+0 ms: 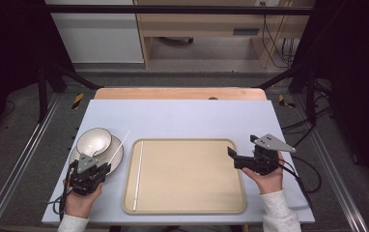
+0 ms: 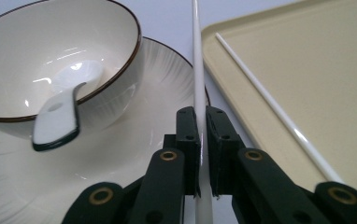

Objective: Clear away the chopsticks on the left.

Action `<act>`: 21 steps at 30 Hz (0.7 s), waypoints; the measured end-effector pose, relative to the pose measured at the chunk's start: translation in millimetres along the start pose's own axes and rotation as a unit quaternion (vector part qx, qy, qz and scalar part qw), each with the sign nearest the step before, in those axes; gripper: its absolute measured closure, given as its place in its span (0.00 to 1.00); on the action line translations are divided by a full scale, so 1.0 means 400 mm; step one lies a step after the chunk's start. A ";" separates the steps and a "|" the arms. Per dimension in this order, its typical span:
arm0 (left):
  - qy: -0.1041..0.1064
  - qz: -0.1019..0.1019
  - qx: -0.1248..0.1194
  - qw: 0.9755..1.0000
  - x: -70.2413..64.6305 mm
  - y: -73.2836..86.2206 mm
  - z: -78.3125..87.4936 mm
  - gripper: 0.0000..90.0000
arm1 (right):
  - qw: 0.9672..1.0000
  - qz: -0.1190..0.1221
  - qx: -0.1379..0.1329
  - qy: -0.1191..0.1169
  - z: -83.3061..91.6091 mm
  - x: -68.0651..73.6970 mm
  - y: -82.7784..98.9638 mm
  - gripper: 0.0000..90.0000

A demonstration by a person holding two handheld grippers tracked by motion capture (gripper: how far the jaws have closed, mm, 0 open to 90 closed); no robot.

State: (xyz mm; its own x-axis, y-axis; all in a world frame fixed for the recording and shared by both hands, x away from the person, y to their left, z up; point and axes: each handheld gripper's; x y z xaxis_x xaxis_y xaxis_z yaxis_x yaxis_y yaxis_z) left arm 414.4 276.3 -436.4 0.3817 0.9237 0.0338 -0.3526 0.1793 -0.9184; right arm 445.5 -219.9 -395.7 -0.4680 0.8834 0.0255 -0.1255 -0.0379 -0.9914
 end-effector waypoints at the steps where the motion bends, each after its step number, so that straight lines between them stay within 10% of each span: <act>1: -0.002 0.005 -0.004 1.000 -0.009 -0.001 0.000 0.94 | 1.000 0.000 0.000 0.000 0.000 0.000 0.000 0.09; 21: -0.017 0.025 -0.043 0.999 -0.153 -0.018 0.004 0.94 | 1.000 -0.003 -0.006 0.000 0.006 -0.002 -0.004 0.09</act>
State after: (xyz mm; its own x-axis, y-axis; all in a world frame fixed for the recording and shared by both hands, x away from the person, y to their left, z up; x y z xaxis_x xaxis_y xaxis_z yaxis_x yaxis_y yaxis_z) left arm 392.3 219.1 -431.4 0.3355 0.9420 0.0000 -0.2946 0.1049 -0.9498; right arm 444.0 -221.6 -393.8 -0.4671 0.8836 0.0322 -0.1186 -0.0266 -0.9926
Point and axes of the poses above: each handheld gripper's, and its own axes: z roughly backward along the jaws, y roughly out of its underside, x roughly to its left, and after that the axes turned 15 degrees about -x, right-handed
